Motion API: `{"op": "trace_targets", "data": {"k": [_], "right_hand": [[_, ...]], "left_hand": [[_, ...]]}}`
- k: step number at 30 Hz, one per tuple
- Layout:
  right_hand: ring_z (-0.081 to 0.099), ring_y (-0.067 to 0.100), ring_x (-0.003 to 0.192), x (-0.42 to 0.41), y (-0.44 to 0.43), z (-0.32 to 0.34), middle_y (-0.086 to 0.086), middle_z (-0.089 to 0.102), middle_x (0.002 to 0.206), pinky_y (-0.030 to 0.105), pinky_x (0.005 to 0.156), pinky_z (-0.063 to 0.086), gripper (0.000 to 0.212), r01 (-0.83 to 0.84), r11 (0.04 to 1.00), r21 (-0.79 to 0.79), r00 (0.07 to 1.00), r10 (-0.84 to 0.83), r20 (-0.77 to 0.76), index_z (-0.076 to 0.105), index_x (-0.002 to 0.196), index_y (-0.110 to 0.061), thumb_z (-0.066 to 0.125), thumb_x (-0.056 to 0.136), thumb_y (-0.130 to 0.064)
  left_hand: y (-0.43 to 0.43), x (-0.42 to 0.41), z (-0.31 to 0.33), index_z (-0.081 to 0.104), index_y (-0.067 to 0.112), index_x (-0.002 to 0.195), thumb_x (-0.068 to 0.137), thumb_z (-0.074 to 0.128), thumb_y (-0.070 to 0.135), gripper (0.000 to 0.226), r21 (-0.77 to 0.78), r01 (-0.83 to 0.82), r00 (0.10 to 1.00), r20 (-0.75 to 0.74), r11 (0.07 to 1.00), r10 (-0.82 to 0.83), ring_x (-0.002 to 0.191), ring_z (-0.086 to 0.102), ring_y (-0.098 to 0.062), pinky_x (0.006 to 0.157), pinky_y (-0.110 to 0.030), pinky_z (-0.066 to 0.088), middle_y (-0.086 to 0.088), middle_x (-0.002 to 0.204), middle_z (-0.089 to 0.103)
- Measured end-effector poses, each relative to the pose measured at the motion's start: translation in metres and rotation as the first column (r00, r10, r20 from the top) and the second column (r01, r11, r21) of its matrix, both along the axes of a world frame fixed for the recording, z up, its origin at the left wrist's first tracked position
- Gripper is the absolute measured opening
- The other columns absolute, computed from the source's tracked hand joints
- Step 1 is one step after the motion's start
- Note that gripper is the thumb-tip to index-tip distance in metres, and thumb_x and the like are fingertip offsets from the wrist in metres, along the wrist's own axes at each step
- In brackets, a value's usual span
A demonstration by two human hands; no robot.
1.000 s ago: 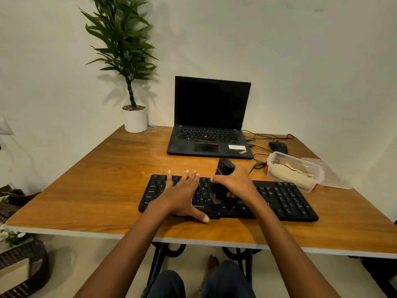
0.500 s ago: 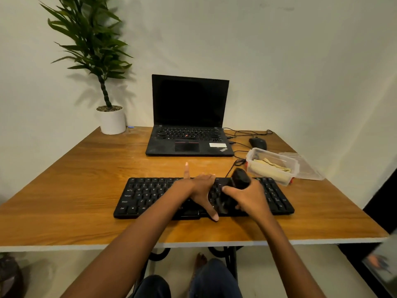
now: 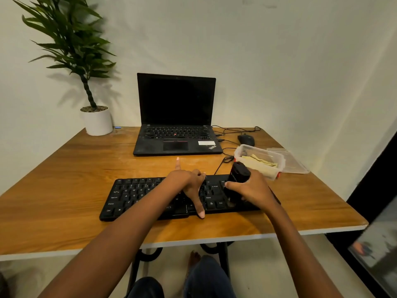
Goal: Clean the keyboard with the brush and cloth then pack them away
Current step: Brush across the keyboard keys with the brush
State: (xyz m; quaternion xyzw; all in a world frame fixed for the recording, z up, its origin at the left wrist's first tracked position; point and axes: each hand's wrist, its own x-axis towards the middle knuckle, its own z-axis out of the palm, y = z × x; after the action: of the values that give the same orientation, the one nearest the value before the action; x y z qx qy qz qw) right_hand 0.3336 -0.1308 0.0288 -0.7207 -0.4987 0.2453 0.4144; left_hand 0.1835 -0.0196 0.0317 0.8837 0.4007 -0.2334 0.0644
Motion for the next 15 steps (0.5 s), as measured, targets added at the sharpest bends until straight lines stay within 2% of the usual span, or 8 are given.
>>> {"op": "trace_targets", "data": {"k": [3, 5, 7, 9, 11, 13, 15], "right_hand": [[0.056, 0.018, 0.088, 0.035, -0.004, 0.0, 0.003, 0.058, 0.095, 0.032, 0.072, 0.053, 0.038, 0.14, 0.989, -0.05, 0.99, -0.141, 0.002, 0.056, 0.111, -0.011, 0.071, 0.076, -0.014], [0.057, 0.018, 0.08, 0.065, -0.017, 0.004, 0.006, 0.061, 0.091, 0.031, 0.066, 0.051, 0.042, 0.239, 0.97, -0.041, 0.97, -0.237, 0.043, 0.056, 0.115, -0.004, 0.071, 0.076, -0.012], [0.057, 0.019, 0.073, 0.082, -0.023, 0.008, 0.008, 0.062, 0.084, 0.03, 0.06, 0.05, 0.04, 0.272, 0.962, -0.027, 0.954, -0.266, 0.137, 0.057, 0.112, 0.0, 0.072, 0.076, -0.012], [0.056, 0.02, 0.082, 0.079, -0.016, 0.012, 0.014, 0.063, 0.096, 0.031, 0.066, 0.05, 0.043, 0.263, 0.965, 0.011, 0.942, -0.259, 0.213, 0.057, 0.114, -0.001, 0.072, 0.076, -0.013], [0.057, 0.021, 0.09, 0.06, -0.003, 0.016, 0.013, 0.062, 0.106, 0.027, 0.065, 0.051, 0.048, 0.218, 0.975, 0.051, 0.969, -0.223, 0.11, 0.054, 0.12, -0.005, 0.072, 0.076, -0.014], [0.059, 0.017, 0.085, 0.033, 0.009, 0.014, 0.004, 0.061, 0.099, 0.021, 0.059, 0.051, 0.047, 0.115, 0.992, 0.043, 0.992, -0.113, -0.051, 0.052, 0.119, -0.009, 0.072, 0.077, -0.016], [0.059, 0.012, 0.073, 0.012, 0.019, 0.005, -0.002, 0.059, 0.087, 0.018, 0.053, 0.049, 0.038, 0.005, 1.0, -0.02, 0.998, -0.006, -0.055, 0.053, 0.109, -0.013, 0.072, 0.077, -0.019]], "left_hand": [[0.003, 0.0, 0.001, -0.014, 0.02, 0.149, 0.062, 0.07, 0.068, 0.13, -0.001, -0.002, 1.0, 0.003, 1.0, 0.002, 0.145, 0.002, -0.03, 0.105, -0.067, -0.015, -0.003, 0.158, -0.003], [0.003, 0.0, 0.001, -0.015, 0.021, 0.149, 0.063, 0.07, 0.067, 0.129, 0.005, 0.008, 1.0, 0.001, 1.0, -0.008, 0.145, 0.003, -0.031, 0.103, -0.069, -0.017, -0.004, 0.158, -0.002], [0.001, 0.001, 0.0, -0.015, 0.02, 0.149, 0.064, 0.07, 0.067, 0.129, 0.018, 0.017, 1.0, 0.0, 1.0, -0.017, 0.145, 0.003, -0.032, 0.101, -0.068, -0.02, -0.006, 0.158, -0.002], [0.0, 0.002, 0.001, -0.016, 0.02, 0.149, 0.064, 0.07, 0.066, 0.129, 0.026, 0.018, 1.0, -0.006, 1.0, -0.018, 0.145, 0.002, -0.032, 0.1, -0.067, -0.022, -0.006, 0.158, -0.002], [0.0, 0.002, 0.001, -0.016, 0.02, 0.148, 0.064, 0.07, 0.066, 0.129, 0.029, 0.012, 1.0, -0.012, 1.0, -0.011, 0.145, 0.002, -0.032, 0.098, -0.067, -0.022, -0.006, 0.158, -0.002], [-0.001, 0.001, 0.002, -0.016, 0.02, 0.148, 0.064, 0.07, 0.067, 0.129, 0.029, 0.012, 1.0, -0.02, 1.0, -0.011, 0.145, 0.003, -0.032, 0.099, -0.066, -0.021, -0.005, 0.158, -0.002], [-0.001, -0.003, 0.001, -0.016, 0.02, 0.148, 0.064, 0.07, 0.067, 0.129, 0.022, 0.015, 1.0, -0.018, 1.0, -0.014, 0.145, 0.004, -0.031, 0.101, -0.065, -0.02, -0.004, 0.158, -0.001]]}}
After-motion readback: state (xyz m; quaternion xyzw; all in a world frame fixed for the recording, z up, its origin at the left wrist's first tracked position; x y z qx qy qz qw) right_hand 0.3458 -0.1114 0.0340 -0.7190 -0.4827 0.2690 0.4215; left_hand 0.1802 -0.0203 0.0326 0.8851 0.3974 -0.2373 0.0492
